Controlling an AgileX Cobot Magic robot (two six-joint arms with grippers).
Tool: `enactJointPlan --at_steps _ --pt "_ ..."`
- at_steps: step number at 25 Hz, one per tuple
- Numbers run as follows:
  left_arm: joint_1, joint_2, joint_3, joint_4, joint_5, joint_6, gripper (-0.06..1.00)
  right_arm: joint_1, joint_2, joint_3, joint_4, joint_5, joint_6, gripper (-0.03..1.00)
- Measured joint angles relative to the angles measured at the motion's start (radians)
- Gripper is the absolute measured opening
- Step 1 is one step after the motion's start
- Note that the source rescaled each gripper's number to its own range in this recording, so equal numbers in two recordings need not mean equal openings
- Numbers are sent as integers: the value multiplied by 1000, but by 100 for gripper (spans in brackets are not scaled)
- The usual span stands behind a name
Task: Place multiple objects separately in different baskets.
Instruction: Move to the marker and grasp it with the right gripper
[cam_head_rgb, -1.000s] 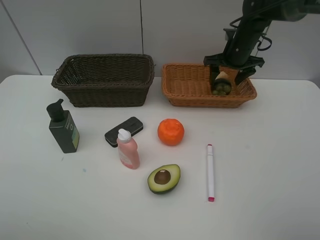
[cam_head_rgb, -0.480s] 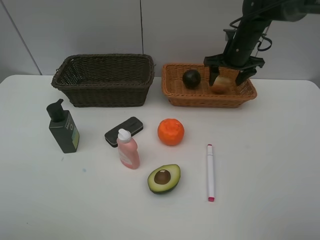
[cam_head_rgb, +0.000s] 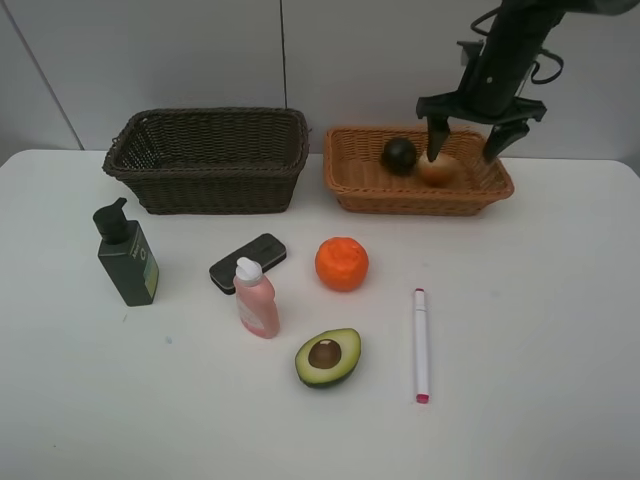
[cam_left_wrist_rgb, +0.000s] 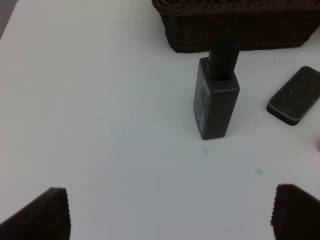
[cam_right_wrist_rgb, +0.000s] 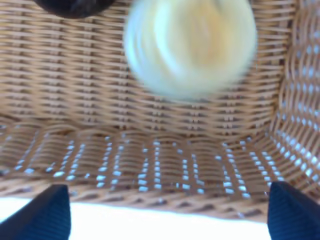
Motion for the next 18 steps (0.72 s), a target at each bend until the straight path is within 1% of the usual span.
enactJointPlan --at_steps 3,5,8,10,12,15,18 --pt "0 0 0 0 0 0 100 0 -49 0 26 1 12 99" --pt "0 0 0 0 0 0 100 1 -83 0 49 2 50 99" --pt "0 0 0 0 0 0 100 12 -144 19 49 0 109 99" --pt "0 0 0 0 0 0 100 27 -200 70 49 0 147 99" --pt "0 0 0 0 0 0 100 41 -258 152 49 1 174 99" --pt "0 0 0 0 0 0 100 65 -349 289 49 3 186 99" --pt "0 0 0 0 0 0 100 107 -432 435 49 4 199 99"
